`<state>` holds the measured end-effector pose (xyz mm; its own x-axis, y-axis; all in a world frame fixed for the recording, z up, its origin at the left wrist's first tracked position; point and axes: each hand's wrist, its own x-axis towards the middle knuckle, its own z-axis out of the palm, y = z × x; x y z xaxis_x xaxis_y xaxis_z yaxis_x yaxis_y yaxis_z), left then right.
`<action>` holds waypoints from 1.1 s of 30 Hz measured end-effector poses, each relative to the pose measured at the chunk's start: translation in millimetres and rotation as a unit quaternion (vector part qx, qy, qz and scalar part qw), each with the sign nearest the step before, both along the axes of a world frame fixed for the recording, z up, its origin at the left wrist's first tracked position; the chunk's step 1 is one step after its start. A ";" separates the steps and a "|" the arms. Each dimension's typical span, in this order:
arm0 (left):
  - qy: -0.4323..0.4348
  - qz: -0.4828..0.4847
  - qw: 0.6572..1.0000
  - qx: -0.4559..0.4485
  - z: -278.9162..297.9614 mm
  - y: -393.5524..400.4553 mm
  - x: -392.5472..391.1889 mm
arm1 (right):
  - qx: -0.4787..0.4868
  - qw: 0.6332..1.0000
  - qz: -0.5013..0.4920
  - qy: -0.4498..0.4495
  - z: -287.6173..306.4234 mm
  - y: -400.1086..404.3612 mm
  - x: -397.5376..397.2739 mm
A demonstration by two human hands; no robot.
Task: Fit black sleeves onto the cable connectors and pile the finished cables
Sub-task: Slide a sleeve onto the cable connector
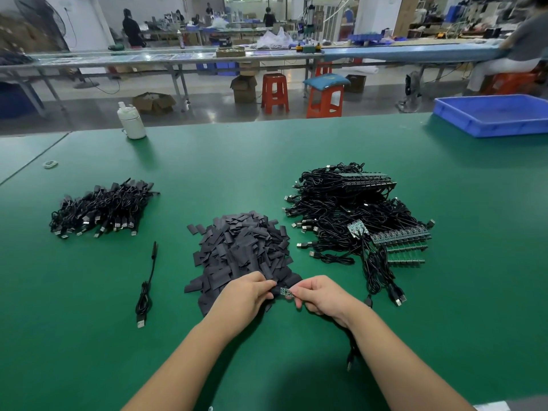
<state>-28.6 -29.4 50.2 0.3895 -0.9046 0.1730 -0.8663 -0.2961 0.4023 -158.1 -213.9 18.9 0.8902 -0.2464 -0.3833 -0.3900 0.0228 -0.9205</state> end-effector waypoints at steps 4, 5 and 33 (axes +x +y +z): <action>0.017 0.019 1.000 0.006 0.0 -2.9 -1.8 | 0.003 1.000 -0.002 -0.003 1.2 1.1 -0.8; 0.017 0.021 1.000 0.009 -0.4 -3.4 -2.4 | 0.001 1.000 -0.001 -0.001 1.5 1.9 -1.1; 0.071 0.020 0.995 -0.063 -9.6 -15.4 -17.1 | 0.023 1.000 -0.004 -0.016 10.2 9.7 -6.6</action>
<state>-45.7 -44.9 40.6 0.4528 -0.8627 0.2254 -0.7871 -0.2680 0.5555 -164.7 -204.3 29.1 0.8999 -0.2368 -0.3663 -0.3606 0.0686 -0.9302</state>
